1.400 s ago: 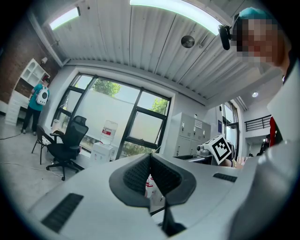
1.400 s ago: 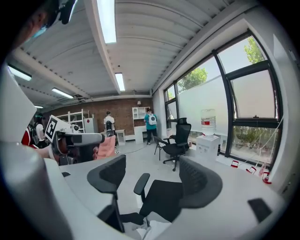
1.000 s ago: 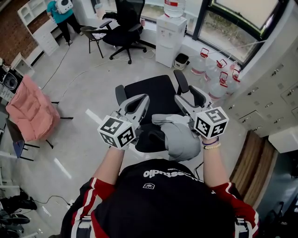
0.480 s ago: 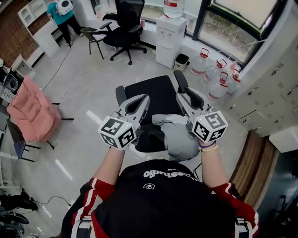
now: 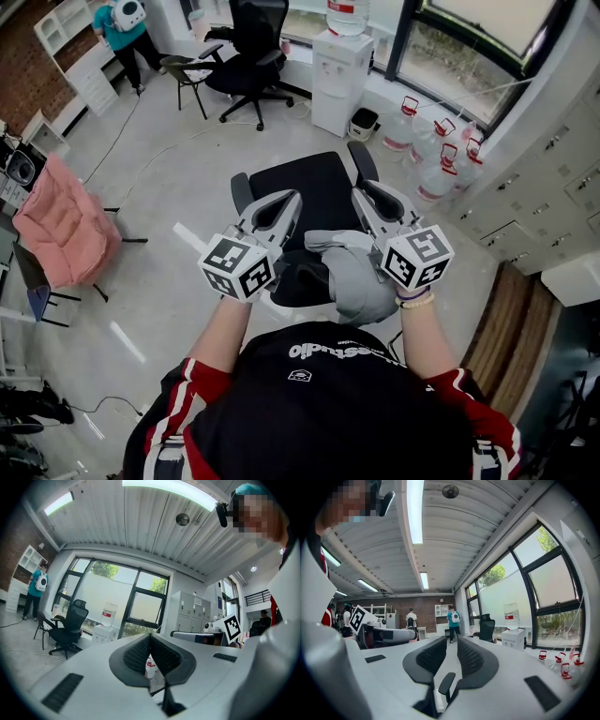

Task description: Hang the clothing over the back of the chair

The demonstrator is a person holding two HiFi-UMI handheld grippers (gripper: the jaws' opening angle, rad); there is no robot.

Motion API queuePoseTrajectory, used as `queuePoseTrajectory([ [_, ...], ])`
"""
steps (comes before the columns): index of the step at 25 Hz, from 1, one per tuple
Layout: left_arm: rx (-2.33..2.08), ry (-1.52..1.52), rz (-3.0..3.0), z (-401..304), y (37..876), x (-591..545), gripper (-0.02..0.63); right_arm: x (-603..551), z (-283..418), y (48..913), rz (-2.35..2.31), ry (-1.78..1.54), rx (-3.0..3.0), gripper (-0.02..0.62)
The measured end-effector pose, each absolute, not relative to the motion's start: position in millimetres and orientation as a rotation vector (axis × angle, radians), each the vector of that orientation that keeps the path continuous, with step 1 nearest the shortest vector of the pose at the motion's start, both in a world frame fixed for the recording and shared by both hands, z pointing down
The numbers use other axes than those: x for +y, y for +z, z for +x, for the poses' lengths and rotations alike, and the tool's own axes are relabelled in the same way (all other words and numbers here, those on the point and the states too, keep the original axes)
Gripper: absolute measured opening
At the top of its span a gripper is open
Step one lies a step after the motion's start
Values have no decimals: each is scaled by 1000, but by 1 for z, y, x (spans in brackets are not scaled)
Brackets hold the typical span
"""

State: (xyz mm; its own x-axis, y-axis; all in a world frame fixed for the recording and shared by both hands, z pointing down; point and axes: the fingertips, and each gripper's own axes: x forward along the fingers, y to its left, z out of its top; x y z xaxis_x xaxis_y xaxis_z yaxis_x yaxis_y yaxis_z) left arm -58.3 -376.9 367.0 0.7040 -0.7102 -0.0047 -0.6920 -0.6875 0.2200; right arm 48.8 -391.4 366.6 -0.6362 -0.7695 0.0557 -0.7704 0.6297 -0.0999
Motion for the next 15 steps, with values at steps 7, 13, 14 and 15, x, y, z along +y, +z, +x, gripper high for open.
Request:
queuePoseTrajectory([
  [7, -1132, -132, 2705, -57, 366, -376, 21, -392, 53, 366, 1358, 200, -2820, 37],
  [13, -1142, -133, 2714, -55, 364, -376, 21, -391, 54, 368, 1362, 200, -2817, 25],
  [14, -1148, -131, 2716, -55, 364, -377, 21, -391, 54, 368, 1362, 197, -2816, 25],
  [15, -1157, -128, 2719, -56, 364, -377, 21, -391, 54, 368, 1366, 194, -2813, 25],
])
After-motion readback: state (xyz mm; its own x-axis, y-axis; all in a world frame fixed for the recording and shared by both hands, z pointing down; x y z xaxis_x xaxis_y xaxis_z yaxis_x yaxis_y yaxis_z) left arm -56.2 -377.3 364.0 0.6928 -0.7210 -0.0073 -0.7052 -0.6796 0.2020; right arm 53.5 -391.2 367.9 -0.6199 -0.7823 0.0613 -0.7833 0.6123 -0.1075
